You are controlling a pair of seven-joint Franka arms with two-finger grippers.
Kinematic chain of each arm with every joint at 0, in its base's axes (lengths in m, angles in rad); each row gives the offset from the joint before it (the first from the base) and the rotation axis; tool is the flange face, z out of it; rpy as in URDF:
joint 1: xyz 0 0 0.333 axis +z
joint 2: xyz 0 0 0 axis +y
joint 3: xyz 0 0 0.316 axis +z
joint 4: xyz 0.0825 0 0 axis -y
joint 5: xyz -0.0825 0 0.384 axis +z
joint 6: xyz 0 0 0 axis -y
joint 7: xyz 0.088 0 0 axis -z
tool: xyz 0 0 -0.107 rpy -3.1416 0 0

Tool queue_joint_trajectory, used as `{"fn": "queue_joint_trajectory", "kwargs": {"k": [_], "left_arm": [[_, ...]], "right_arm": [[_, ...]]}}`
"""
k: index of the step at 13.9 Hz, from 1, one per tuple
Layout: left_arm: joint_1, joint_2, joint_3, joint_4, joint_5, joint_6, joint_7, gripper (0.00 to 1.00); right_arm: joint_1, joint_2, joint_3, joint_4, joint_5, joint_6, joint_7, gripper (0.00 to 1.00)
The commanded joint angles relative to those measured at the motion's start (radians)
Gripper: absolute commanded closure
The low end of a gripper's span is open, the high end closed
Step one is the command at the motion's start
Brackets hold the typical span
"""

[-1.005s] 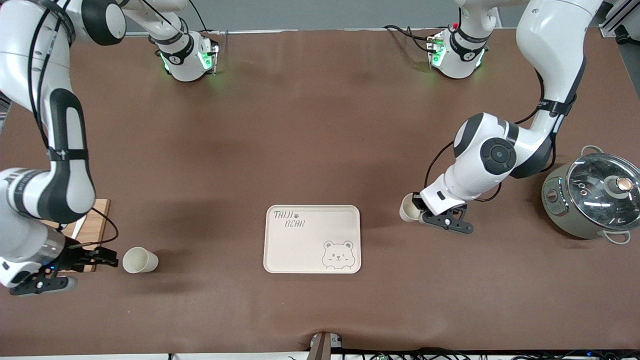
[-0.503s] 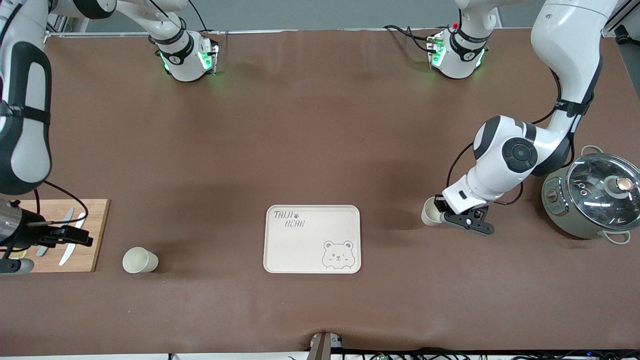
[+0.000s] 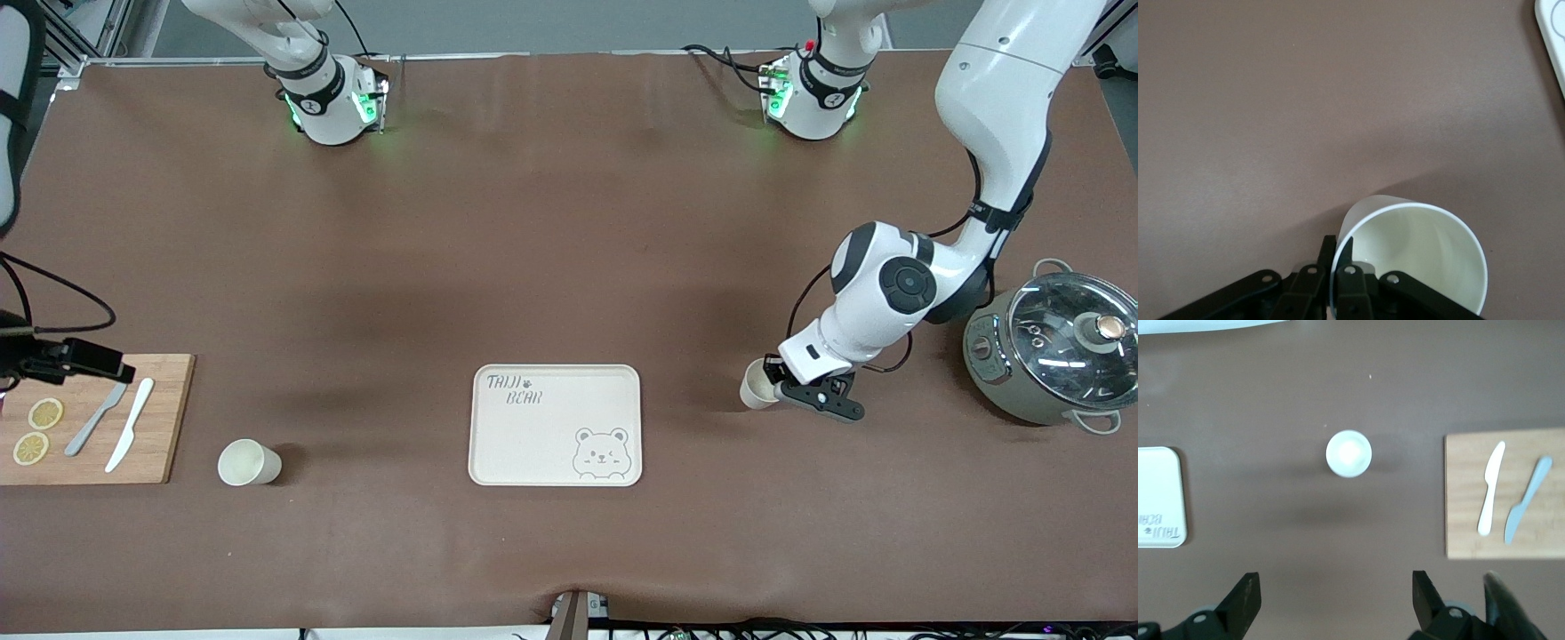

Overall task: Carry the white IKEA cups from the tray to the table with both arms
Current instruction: 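Open and withdraw the right gripper while the left gripper carries its cup toward the pot, then lower the cup onto the table with the left gripper and open it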

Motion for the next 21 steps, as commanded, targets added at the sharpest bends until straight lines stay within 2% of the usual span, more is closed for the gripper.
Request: {"fn": "queue_joint_trajectory", "kwargs": {"k": [1,5,8,10,11,12,13,17,19,21], "left_arm": [[0.010,0.006,-0.007,-0.001,0.028,0.023,-0.006,1.00],[-0.001,0.032,-0.007,0.010,0.064,0.032,-0.020,1.00],[-0.001,0.047,-0.007,0.010,0.066,0.055,-0.020,1.00],[-0.003,0.052,-0.007,0.013,0.066,0.059,-0.018,1.00],[-0.004,0.054,-0.007,0.018,0.077,0.059,-0.018,0.86],[-0.003,0.058,-0.007,0.019,0.092,0.059,-0.018,0.52],[-0.003,0.058,-0.007,0.021,0.106,0.059,-0.018,0.01],[0.008,0.026,-0.009,0.025,0.127,0.042,-0.050,0.00],[0.010,-0.018,-0.012,0.039,0.120,-0.074,-0.056,0.00],[0.004,-0.035,-0.020,0.103,0.112,-0.218,-0.061,0.00]], "right_arm": [[0.005,-0.074,0.002,-0.028,-0.018,-0.083,0.050,0.00],[0.002,-0.144,0.002,-0.029,-0.018,-0.171,0.041,0.00],[0.022,-0.184,0.006,-0.032,-0.106,-0.177,0.049,0.00],[0.028,-0.221,0.006,-0.076,-0.119,-0.163,0.052,0.00],[0.026,-0.239,0.005,-0.113,-0.119,-0.140,0.052,0.00],[0.028,-0.264,0.006,-0.159,-0.119,-0.097,0.052,0.00],[0.029,-0.290,0.005,-0.210,-0.119,-0.058,0.052,0.00],[0.031,-0.344,0.006,-0.287,-0.119,-0.026,0.052,0.00],[0.031,-0.365,0.008,-0.320,-0.119,-0.023,0.052,0.00],[0.033,-0.382,0.008,-0.350,-0.119,-0.002,0.050,0.00]]}}
